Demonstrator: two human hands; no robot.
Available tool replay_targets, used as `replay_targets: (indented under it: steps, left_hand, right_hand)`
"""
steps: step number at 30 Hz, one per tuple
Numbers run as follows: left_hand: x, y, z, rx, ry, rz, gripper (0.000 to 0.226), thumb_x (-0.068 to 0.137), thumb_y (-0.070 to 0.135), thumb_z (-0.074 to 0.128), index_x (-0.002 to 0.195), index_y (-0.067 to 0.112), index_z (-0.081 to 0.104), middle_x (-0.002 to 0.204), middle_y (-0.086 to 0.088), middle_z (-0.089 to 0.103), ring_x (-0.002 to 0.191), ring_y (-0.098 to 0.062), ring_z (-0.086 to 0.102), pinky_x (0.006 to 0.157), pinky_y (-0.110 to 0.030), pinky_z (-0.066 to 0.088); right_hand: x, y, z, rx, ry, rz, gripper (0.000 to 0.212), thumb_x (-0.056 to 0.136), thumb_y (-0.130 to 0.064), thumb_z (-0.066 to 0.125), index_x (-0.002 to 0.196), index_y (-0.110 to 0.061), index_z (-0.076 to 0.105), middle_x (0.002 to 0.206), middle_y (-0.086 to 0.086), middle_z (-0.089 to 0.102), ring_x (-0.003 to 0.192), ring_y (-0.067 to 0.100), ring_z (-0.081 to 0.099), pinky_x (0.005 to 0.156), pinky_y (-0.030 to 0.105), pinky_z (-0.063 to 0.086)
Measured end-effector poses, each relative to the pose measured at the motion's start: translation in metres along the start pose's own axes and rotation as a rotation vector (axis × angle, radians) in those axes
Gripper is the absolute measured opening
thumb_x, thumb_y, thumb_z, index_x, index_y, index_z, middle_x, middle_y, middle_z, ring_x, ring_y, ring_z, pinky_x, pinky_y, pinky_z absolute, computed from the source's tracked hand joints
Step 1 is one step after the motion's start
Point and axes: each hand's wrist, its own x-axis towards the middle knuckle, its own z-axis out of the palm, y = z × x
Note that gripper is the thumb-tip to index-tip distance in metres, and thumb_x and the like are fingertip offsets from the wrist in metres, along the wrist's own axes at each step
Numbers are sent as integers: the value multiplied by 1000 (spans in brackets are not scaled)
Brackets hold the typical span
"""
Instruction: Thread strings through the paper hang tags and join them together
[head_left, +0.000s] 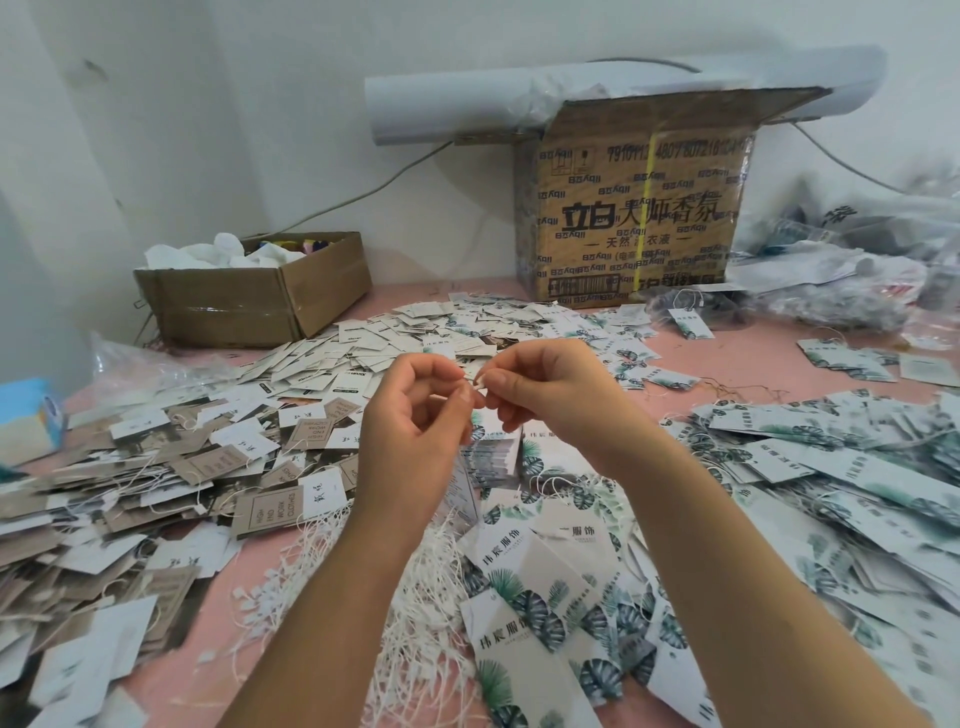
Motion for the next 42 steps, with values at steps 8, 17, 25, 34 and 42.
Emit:
replay_targets:
  steps: [8,17,25,34,42]
  left_hand:
    - [-1,-1,-1,48,18,23,19,87,4,61,84,23,56,79,-9,67,61,-9,58,58,-20,50]
    - [-2,0,0,116,42,71,25,87,6,62,83,30,55,77,-4,66,63,-15,57,58,-27,51]
    - [-4,7,1,-15,-23,10,22,69,28,68,86,26,55,71,-1,72,59,-10,64,55,-18,49]
    - [0,10,-5,-47,-66,-65,25,60,24,70,80,15,58,59,2,69,47,-3,58,45,-12,43]
    - [2,6,-7,-16,-61,-86,24,62,28,71,79,16,60,63,1,70,45,-5,54,47,-16,45]
  right_hand:
    - [-2,-2,-3,44,10,35,11,83,-7,65,73,-11,67,55,-3,60,51,9,54,53,21,50]
    - [-1,-3,-2,134,-53,56,12,83,-6,64,72,-10,65,55,-7,62,51,6,52,52,20,49]
    - [-4,-3,-3,249,-112,78,17,85,1,58,71,-9,62,61,1,60,57,10,54,54,21,50]
    - [-5,-5,1,161,-184,53,17,88,3,54,74,-6,59,72,10,58,61,13,56,61,23,54]
    - [-6,-8,5,121,-157,68,18,91,0,51,75,-7,57,67,7,55,61,15,53,63,29,54]
